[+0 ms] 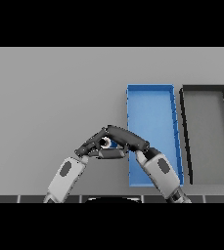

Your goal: Pick up the blue pipe and place it into the blue bin.

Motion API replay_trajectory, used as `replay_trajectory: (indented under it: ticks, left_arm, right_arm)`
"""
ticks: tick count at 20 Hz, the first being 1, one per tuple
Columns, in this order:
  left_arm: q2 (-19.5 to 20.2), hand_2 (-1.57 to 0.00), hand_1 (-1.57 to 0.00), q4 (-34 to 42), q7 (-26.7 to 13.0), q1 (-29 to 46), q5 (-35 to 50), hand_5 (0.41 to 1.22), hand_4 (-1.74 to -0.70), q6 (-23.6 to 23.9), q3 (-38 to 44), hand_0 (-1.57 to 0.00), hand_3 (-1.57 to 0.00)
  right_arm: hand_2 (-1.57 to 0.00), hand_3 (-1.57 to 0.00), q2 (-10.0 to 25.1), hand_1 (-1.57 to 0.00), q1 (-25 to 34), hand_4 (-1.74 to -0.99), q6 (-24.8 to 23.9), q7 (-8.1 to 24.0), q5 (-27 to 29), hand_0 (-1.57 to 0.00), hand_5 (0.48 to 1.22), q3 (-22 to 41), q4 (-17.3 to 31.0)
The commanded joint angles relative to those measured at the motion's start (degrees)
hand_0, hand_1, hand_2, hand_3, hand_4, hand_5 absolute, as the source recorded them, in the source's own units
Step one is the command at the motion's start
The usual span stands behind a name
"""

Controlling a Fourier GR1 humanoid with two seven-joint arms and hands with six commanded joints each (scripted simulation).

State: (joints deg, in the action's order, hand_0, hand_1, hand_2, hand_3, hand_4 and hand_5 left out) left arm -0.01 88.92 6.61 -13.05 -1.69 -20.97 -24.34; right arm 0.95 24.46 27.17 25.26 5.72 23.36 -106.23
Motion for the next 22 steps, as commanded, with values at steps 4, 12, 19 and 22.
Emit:
replay_trajectory:
  ticks: [4,12,19,22]
  left_arm:
    - [1.3,-1.07,-1.09,0.6,-0.8,0.0,-2.0,1.221,-1.51,-0.3,0.1,-1.18,-0.84]
    - [3.1,-0.18,-0.18,0.5,-7.0,0.3,-3.2,0.848,-1.03,-4.4,0.7,-0.2,-0.14]
    - [1.8,-0.04,-0.04,-0.6,-10.6,1.0,-3.1,0.557,-0.97,-2.7,0.9,-0.04,-0.03]
    - [1.3,-0.02,-0.02,-1.6,-11.9,-0.1,-3.2,0.519,-0.97,-2.1,1.3,-0.02,-0.01]
  right_arm:
    - [-1.56,-1.55,-2.3,-1.56,-1.3,-1.496,-0.4,-0.6,-2.0,-1.56,1.202,0.0,-0.4]
    - [-1.57,-1.57,-5.2,-1.57,-1.5,-1.499,1.3,-0.6,-4.0,-1.57,1.218,-2.0,-1.3]
    - [-1.57,-1.57,-7.3,-1.57,-1.6,-1.498,1.8,-2.3,-7.1,-1.57,1.22,-2.9,-0.2]
    - [-1.57,-1.57,-9.1,-1.57,0.1,-1.496,2.0,0.2,-3.4,-1.57,1.221,-5.5,-1.8]
